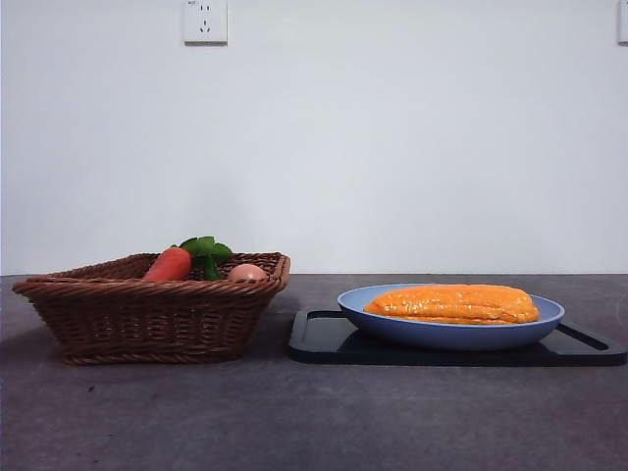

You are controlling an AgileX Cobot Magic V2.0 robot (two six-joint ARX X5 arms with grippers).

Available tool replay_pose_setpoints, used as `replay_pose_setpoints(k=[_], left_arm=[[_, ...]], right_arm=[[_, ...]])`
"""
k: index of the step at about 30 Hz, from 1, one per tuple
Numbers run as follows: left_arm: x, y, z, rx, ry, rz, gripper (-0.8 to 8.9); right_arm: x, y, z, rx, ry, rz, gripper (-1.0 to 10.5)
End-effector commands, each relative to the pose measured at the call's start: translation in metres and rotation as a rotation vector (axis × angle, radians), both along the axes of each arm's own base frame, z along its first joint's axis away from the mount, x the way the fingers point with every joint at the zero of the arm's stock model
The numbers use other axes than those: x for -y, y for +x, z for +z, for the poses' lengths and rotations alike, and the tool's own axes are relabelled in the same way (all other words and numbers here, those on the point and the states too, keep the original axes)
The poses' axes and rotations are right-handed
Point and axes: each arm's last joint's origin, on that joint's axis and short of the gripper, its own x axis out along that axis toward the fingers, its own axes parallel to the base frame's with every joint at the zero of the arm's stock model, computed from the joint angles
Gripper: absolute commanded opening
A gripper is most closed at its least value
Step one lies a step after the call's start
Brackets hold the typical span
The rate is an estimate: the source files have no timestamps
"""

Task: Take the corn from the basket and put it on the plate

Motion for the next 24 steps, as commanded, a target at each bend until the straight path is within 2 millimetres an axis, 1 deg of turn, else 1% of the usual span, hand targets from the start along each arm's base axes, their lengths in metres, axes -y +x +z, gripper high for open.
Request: replay_pose_setpoints(k=[1,3,5,10,14,18,21,24], left_arm=[[-0.023,-0.028,-0.018,0.061,-0.015,0.087,0.06],[-0.036,-0.047,-0.037,0.087,-0.014,0.156,0.06],[-0.045,-0.061,-0.055,0.112,-0.014,0.208,0.06],[-0.055,-0.085,-0.102,0.149,-0.01,0.288,0.06],[-0.057,-0.096,-0.142,0.166,-0.022,0.31,0.06],[-0.056,-0.102,-0.18,0.162,-0.043,0.316,0.06],[-0.056,-0.105,-0.203,0.142,-0.05,0.318,0.06],[-0.057,-0.107,-0.219,0.132,-0.068,0.326,0.06]], right_arm=[[-0.001,0.002,0.004,0.017,0.003,0.004,0.0],[-0.001,0.002,0.004,0.017,0.003,0.004,0.0],[-0.001,0.002,0.004,0.017,0.003,0.004,0.0],[-0.001,0.001,0.004,0.018,0.003,0.004,0.0],[-0.001,0.002,0.004,0.017,0.003,0.004,0.0],[-0.001,0.002,0.004,0.017,0.003,0.004,0.0],[-0.001,0.002,0.004,0.017,0.003,0.004,0.0],[-0.001,0.002,0.004,0.017,0.003,0.004,0.0]])
